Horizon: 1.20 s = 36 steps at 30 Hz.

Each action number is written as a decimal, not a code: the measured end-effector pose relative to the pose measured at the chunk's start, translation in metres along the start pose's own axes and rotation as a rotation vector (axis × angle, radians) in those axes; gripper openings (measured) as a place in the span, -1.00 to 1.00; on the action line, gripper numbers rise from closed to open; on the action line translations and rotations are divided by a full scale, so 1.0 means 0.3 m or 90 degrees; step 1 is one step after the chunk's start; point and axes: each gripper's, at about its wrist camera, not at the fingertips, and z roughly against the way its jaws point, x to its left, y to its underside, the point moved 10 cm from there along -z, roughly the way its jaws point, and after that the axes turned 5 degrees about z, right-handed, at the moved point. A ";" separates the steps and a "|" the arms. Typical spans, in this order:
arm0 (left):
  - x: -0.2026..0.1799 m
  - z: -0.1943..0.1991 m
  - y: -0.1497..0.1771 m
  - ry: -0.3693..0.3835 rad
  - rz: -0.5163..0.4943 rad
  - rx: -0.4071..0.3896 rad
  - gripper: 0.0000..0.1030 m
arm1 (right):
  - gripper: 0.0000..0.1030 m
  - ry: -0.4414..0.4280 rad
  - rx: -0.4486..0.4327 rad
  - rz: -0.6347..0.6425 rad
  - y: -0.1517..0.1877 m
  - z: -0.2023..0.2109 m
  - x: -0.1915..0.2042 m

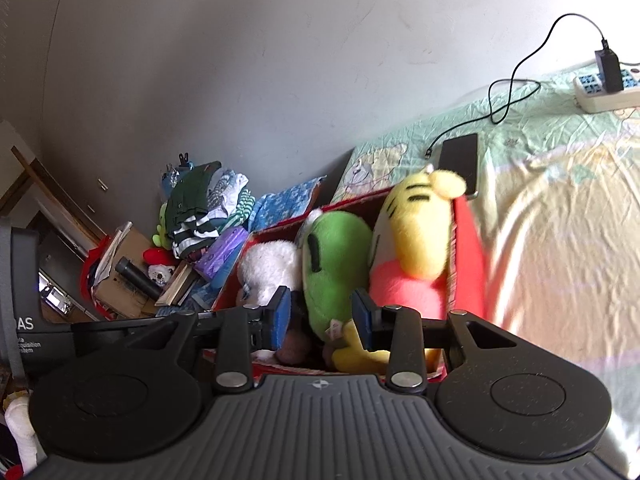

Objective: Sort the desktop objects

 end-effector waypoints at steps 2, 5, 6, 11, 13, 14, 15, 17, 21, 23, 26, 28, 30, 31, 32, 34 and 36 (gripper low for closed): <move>-0.037 0.008 -0.001 0.004 -0.004 -0.003 0.86 | -0.28 0.006 -0.006 0.000 -0.011 0.021 -0.023; -0.096 0.010 -0.003 0.010 -0.014 -0.004 0.86 | -0.28 0.024 -0.008 0.000 -0.021 0.048 -0.065; -0.116 0.011 -0.004 0.012 -0.017 -0.004 0.86 | -0.28 0.032 -0.008 0.002 -0.024 0.056 -0.080; -0.222 0.015 0.009 0.024 -0.036 -0.005 0.86 | -0.28 0.076 0.000 -0.001 -0.028 0.089 -0.166; -0.265 0.012 0.019 0.032 -0.044 0.001 0.86 | -0.28 0.096 0.006 -0.005 -0.025 0.104 -0.206; -0.285 0.012 0.025 0.037 -0.047 0.003 0.86 | -0.28 0.106 0.009 -0.008 -0.023 0.112 -0.226; -0.306 0.013 0.031 0.040 -0.051 0.004 0.86 | -0.28 0.116 0.011 -0.011 -0.021 0.120 -0.246; -0.353 0.017 0.047 0.047 -0.063 0.003 0.86 | -0.28 0.141 0.016 -0.021 -0.016 0.137 -0.292; -0.442 0.019 0.081 0.062 -0.088 0.008 0.86 | -0.28 0.205 0.028 -0.031 -0.001 0.173 -0.383; -0.484 0.017 0.101 0.073 -0.098 0.012 0.86 | -0.28 0.229 0.035 -0.037 0.006 0.188 -0.420; -0.544 0.020 0.130 0.078 -0.121 0.009 0.86 | -0.28 0.259 0.042 -0.045 0.019 0.214 -0.466; -0.576 0.023 0.146 0.076 -0.134 0.006 0.86 | -0.28 0.283 0.046 -0.042 0.027 0.230 -0.489; -0.605 0.024 0.159 0.082 -0.145 0.006 0.85 | -0.28 0.297 0.049 -0.043 0.036 0.243 -0.510; -0.622 0.026 0.166 0.087 -0.151 0.007 0.85 | -0.28 0.304 0.051 -0.043 0.041 0.249 -0.520; -0.641 0.026 0.175 0.094 -0.157 0.010 0.85 | -0.28 0.313 0.053 -0.043 0.045 0.255 -0.530; -0.673 0.028 0.195 0.103 -0.171 0.014 0.85 | -0.27 0.331 0.055 -0.040 0.052 0.267 -0.550; -0.701 0.028 0.213 0.107 -0.185 0.017 0.85 | -0.27 0.351 0.055 -0.037 0.057 0.278 -0.571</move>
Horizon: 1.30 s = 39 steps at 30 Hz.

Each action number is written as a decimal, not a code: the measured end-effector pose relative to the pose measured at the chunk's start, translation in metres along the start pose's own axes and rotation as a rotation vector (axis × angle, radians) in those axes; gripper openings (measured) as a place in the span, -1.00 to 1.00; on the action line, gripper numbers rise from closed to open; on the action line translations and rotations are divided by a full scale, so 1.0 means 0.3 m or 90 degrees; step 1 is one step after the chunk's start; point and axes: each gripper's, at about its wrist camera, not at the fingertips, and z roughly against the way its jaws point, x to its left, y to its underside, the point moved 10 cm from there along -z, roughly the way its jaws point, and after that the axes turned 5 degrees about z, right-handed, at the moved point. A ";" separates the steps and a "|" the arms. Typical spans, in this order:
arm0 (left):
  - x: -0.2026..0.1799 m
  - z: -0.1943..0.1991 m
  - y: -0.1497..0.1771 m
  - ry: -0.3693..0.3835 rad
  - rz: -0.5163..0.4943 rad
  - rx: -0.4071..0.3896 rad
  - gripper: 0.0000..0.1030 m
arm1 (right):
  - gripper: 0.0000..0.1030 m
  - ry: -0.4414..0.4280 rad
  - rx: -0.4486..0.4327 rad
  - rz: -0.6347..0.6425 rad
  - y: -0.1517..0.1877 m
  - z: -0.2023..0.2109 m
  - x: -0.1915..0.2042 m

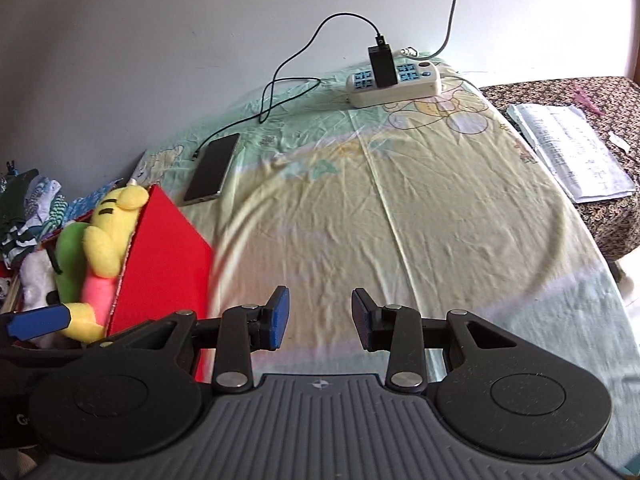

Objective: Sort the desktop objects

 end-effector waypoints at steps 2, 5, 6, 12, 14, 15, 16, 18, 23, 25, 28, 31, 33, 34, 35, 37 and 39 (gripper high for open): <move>-0.023 -0.014 0.012 0.004 -0.011 0.010 0.85 | -0.27 0.015 0.001 -0.001 0.006 -0.003 -0.022; -0.049 -0.041 0.041 0.015 -0.017 0.036 0.81 | -0.27 0.028 0.008 -0.003 0.019 -0.010 -0.041; -0.054 -0.054 0.054 0.021 -0.017 0.048 0.79 | -0.27 0.031 0.010 -0.003 0.024 -0.013 -0.045; -0.069 -0.095 0.143 0.047 -0.020 0.107 0.61 | -0.26 0.043 0.023 0.007 0.065 -0.029 -0.031; -0.053 -0.089 0.155 0.053 -0.019 0.111 0.61 | -0.26 0.045 0.027 0.006 0.078 -0.026 -0.017; -0.042 -0.083 0.154 0.055 -0.019 0.107 0.61 | -0.26 0.047 0.027 0.008 0.082 -0.023 -0.007; -0.031 -0.076 0.154 0.057 -0.020 0.103 0.62 | -0.26 0.051 0.027 0.010 0.085 -0.020 0.005; -0.002 -0.061 0.158 0.062 -0.025 0.098 0.63 | -0.26 0.058 0.026 0.012 0.095 -0.015 0.029; 0.104 -0.041 0.192 0.070 -0.015 0.111 0.63 | -0.26 0.062 0.041 0.013 0.150 -0.006 0.128; 0.154 -0.033 0.217 0.070 -0.010 0.123 0.63 | -0.26 0.058 0.049 0.013 0.179 -0.005 0.178; 0.228 -0.027 0.253 0.059 -0.007 0.134 0.63 | -0.26 0.051 0.057 0.019 0.223 -0.004 0.259; 0.303 -0.020 0.286 0.058 0.007 0.143 0.66 | -0.26 0.042 0.064 0.026 0.262 -0.002 0.340; 0.356 -0.008 0.306 0.053 0.017 0.144 0.69 | -0.26 0.034 0.066 0.031 0.282 -0.002 0.394; 0.382 -0.003 0.312 0.049 0.021 0.144 0.69 | -0.26 0.030 0.067 0.034 0.290 -0.002 0.421; 0.408 0.002 0.317 0.045 0.027 0.143 0.69 | -0.26 0.025 0.068 0.037 0.297 -0.002 0.448; 0.461 0.012 0.326 0.037 0.039 0.140 0.70 | -0.26 0.018 0.067 0.046 0.307 -0.003 0.498; 0.509 0.020 0.333 0.027 0.051 0.137 0.70 | -0.25 0.011 0.065 0.056 0.312 -0.004 0.547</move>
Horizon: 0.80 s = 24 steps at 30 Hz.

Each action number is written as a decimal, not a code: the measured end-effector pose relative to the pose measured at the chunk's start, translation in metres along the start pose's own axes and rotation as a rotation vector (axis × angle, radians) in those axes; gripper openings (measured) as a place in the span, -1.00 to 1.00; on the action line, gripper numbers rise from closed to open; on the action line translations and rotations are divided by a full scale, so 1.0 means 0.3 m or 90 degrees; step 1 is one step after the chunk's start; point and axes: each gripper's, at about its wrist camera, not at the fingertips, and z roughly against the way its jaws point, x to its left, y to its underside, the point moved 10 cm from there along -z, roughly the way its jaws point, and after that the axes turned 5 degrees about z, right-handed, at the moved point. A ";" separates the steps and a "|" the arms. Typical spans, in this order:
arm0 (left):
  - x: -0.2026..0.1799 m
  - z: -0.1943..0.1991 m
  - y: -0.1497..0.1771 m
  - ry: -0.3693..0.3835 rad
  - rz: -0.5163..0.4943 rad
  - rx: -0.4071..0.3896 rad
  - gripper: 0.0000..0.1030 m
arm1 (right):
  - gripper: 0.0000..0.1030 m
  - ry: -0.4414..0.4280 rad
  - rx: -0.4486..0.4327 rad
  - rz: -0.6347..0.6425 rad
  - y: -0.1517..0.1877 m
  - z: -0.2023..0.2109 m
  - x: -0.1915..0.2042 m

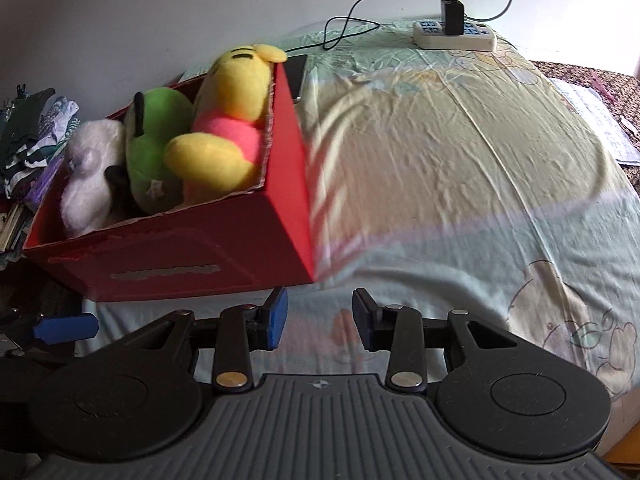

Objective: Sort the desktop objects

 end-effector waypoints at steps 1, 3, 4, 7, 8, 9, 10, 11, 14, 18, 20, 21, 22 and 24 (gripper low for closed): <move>0.022 0.005 0.003 -0.004 0.006 -0.001 0.70 | -0.25 -0.003 -0.001 0.004 0.001 0.001 0.024; 0.065 0.013 0.008 -0.010 0.016 -0.003 0.71 | -0.25 -0.012 -0.003 0.009 0.001 0.001 0.071; 0.086 0.018 0.010 -0.013 0.021 -0.005 0.71 | -0.25 -0.017 -0.002 0.011 0.000 0.000 0.092; 0.137 0.031 0.016 -0.023 0.034 -0.012 0.71 | -0.25 -0.030 -0.005 0.024 -0.005 0.004 0.154; 0.152 0.037 0.019 -0.028 0.038 -0.015 0.71 | -0.25 -0.035 -0.006 0.029 -0.007 0.007 0.175; 0.168 0.043 0.018 -0.032 0.041 -0.017 0.71 | -0.25 -0.039 -0.007 0.031 -0.009 0.011 0.194; 0.185 0.048 0.013 -0.035 0.045 -0.019 0.71 | -0.25 -0.045 -0.007 0.034 -0.013 0.014 0.210; 0.206 0.051 0.010 -0.036 0.048 -0.020 0.71 | -0.24 -0.050 -0.008 0.036 -0.018 0.018 0.226; 0.248 0.059 -0.008 -0.040 0.058 -0.025 0.72 | -0.23 -0.060 -0.015 0.046 -0.031 0.038 0.267; 0.285 0.082 -0.036 -0.054 0.070 -0.035 0.75 | -0.17 -0.077 -0.031 0.055 -0.068 0.071 0.311; 0.298 0.086 -0.050 -0.057 0.077 -0.035 0.77 | -0.15 -0.077 -0.046 0.061 -0.093 0.091 0.324; 0.307 0.083 -0.061 -0.055 0.081 -0.032 0.77 | -0.15 -0.076 -0.052 0.062 -0.106 0.099 0.330; 0.312 0.086 -0.068 -0.052 0.086 -0.028 0.77 | -0.15 -0.077 -0.057 0.061 -0.117 0.107 0.333; 0.324 0.095 -0.086 -0.050 0.092 -0.024 0.77 | -0.15 -0.077 -0.066 0.058 -0.139 0.119 0.334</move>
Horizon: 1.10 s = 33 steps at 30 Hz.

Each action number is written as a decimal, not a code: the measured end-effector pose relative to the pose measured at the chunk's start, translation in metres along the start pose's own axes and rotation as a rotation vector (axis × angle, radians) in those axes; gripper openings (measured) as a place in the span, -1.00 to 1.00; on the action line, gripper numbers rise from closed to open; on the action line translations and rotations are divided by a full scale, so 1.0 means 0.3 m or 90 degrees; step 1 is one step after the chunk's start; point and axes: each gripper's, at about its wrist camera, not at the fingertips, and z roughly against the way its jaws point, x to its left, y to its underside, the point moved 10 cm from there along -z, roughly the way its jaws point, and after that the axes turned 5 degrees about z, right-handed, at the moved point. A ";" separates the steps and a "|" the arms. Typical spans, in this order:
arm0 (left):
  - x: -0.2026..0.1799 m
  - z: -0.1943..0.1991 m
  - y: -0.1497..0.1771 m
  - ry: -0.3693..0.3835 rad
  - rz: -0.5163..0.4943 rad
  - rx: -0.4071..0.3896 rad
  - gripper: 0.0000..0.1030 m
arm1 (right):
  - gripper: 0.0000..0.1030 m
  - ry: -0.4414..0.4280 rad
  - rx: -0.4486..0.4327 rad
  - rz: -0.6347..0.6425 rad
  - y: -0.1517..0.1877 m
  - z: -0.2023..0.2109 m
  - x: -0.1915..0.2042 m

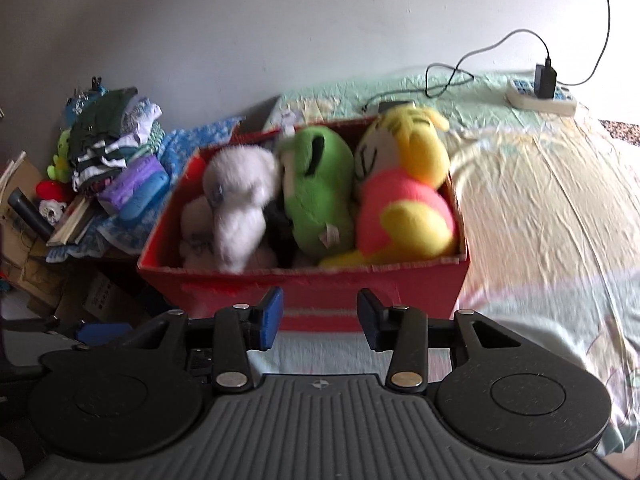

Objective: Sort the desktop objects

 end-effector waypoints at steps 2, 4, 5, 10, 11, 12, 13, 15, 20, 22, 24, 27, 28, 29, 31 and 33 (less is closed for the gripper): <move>0.006 0.004 -0.023 -0.004 0.002 0.001 0.77 | -0.15 0.002 -0.007 -0.002 -0.019 0.006 -0.003; 0.009 0.011 -0.041 -0.007 0.003 -0.004 0.77 | -0.15 0.006 -0.010 -0.003 -0.034 0.007 -0.005; 0.007 0.015 -0.051 -0.005 0.003 -0.005 0.77 | -0.15 0.008 -0.010 -0.005 -0.043 0.007 -0.006; -0.001 0.026 -0.102 0.009 0.005 -0.009 0.82 | -0.15 0.014 -0.012 -0.010 -0.086 0.003 -0.013; -0.004 0.028 -0.111 0.013 0.008 -0.011 0.82 | -0.15 0.014 -0.013 -0.010 -0.094 0.002 -0.015; -0.010 0.029 -0.119 0.020 0.011 -0.014 0.82 | -0.15 0.014 -0.014 -0.010 -0.100 0.000 -0.014; -0.014 0.031 -0.129 0.024 0.012 -0.018 0.82 | -0.15 0.015 -0.016 -0.009 -0.106 -0.003 -0.013; -0.021 0.029 -0.146 0.024 0.016 -0.025 0.82 | -0.15 0.019 -0.018 -0.010 -0.114 -0.012 -0.015; -0.026 0.008 -0.190 0.003 0.023 -0.039 0.93 | -0.12 0.023 -0.018 -0.021 -0.142 -0.030 -0.042; -0.027 -0.005 -0.204 -0.010 0.023 -0.034 0.93 | -0.12 0.026 -0.019 -0.026 -0.157 -0.035 -0.053; -0.029 -0.014 -0.216 -0.017 0.025 -0.032 0.94 | -0.10 0.030 -0.023 -0.026 -0.173 -0.041 -0.063; -0.024 -0.028 -0.234 -0.034 0.028 -0.031 0.94 | 0.11 0.035 -0.028 -0.027 -0.199 -0.049 -0.080; -0.024 -0.032 -0.239 -0.038 0.029 -0.030 0.93 | 0.11 0.038 -0.030 -0.026 -0.208 -0.051 -0.083; -0.026 -0.034 -0.244 -0.037 0.029 -0.028 0.93 | 0.11 0.038 -0.031 -0.023 -0.216 -0.054 -0.084; -0.027 -0.041 -0.252 -0.040 0.028 -0.023 0.93 | 0.11 0.034 -0.032 -0.019 -0.233 -0.061 -0.087; -0.026 -0.052 -0.257 -0.051 0.030 -0.015 0.93 | 0.16 0.029 -0.025 -0.019 -0.245 -0.074 -0.089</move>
